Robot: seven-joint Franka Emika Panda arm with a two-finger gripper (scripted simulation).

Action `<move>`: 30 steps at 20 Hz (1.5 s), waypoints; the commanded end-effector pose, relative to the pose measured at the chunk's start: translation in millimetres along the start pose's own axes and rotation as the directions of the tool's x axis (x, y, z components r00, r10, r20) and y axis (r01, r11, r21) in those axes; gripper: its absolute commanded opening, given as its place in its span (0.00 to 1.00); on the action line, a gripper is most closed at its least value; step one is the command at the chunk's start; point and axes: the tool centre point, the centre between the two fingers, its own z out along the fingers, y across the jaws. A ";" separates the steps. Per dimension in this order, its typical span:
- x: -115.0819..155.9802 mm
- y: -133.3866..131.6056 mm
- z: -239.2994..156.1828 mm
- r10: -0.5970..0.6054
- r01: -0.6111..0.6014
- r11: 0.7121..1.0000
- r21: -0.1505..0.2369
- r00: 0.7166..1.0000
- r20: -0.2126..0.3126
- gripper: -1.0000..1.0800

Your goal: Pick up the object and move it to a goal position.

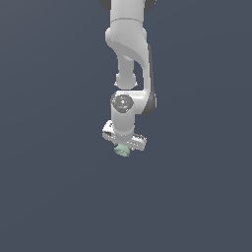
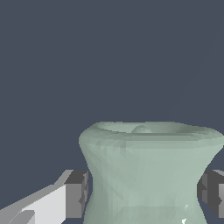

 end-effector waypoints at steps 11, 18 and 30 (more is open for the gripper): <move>-28.9 45.4 -35.2 0.001 -0.001 1.000 0.001 1.000 0.000 0.00; -54.0 85.7 -66.9 0.001 -0.001 1.000 0.001 1.000 0.000 0.00; -72.4 119.5 -94.1 0.002 -0.002 1.000 0.001 1.000 -0.001 0.00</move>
